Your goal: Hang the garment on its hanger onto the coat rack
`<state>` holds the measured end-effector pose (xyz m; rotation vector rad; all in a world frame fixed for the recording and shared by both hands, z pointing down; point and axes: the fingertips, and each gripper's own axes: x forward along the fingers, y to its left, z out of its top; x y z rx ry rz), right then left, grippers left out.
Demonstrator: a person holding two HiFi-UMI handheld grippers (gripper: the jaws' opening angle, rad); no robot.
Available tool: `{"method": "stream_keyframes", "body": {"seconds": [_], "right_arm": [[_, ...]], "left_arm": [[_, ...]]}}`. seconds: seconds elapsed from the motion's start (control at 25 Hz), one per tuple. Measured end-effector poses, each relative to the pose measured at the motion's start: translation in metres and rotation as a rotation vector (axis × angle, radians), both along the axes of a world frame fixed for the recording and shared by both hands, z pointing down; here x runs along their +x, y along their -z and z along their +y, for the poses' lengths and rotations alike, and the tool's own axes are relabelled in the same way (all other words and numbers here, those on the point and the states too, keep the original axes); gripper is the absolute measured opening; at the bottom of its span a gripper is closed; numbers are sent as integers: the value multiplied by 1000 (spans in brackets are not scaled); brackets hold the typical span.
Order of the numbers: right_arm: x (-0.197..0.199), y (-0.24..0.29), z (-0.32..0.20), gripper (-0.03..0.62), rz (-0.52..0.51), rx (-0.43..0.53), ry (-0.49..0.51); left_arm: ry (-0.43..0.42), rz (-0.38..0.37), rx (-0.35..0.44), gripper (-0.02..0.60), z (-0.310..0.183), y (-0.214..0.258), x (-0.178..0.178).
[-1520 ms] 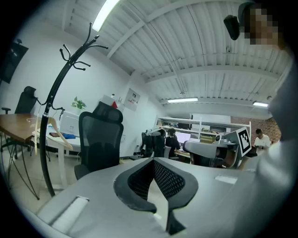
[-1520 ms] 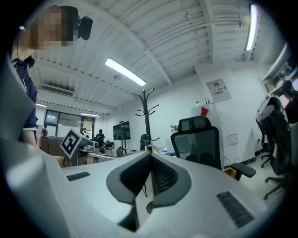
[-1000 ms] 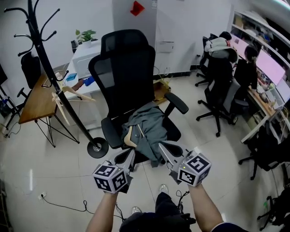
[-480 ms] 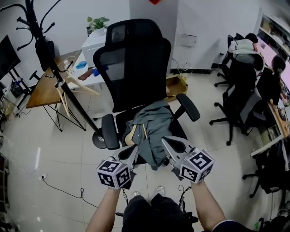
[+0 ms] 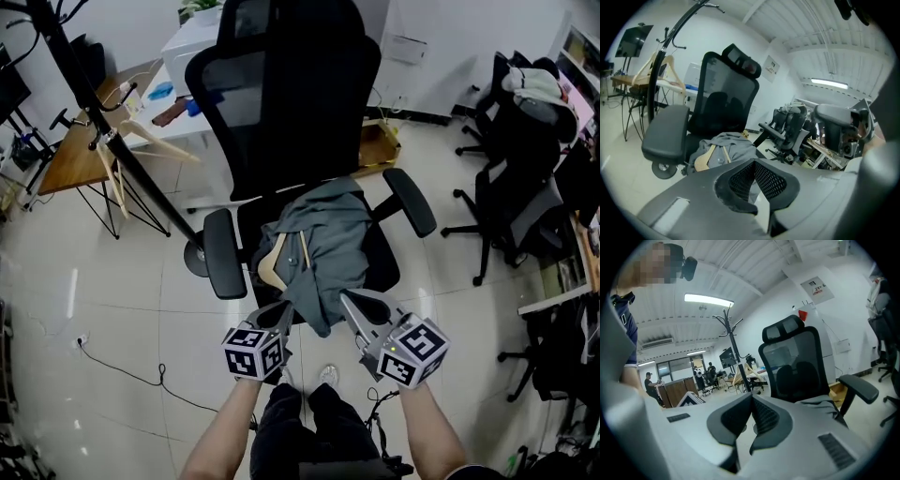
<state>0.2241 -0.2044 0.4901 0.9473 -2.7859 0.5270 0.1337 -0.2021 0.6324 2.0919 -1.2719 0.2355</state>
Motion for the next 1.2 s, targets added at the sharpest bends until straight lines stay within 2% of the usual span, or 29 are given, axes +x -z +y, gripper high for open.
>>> {"method": "stream_keyframes", "body": {"seconds": [0.16,0.28,0.4,0.52,0.8,1.08,1.2], "right_arm": [[1,-54,-8,5,23,-67,8],[-1,-84,-11,5,30,-97,15],[2,-107,-12,5,40,-124,21],[7,-120,-12,3,48,-146,21],[22,-136,-14,3,65,-178,15],[37,-141,-24,3,62,-191,-3],[45,-145,-29,3,62,-200,-20]], "left_arm": [[87,-11,-122,11,-10,-93,-6],[142,12,-212,117,-17,-152,-9],[189,88,-283,259,-20,-192,-7],[199,171,-294,264,-28,-203,2],[204,339,-236,239,-57,-190,21],[202,373,-176,222,-97,-184,25],[206,401,-189,222,-117,-191,28]]}}
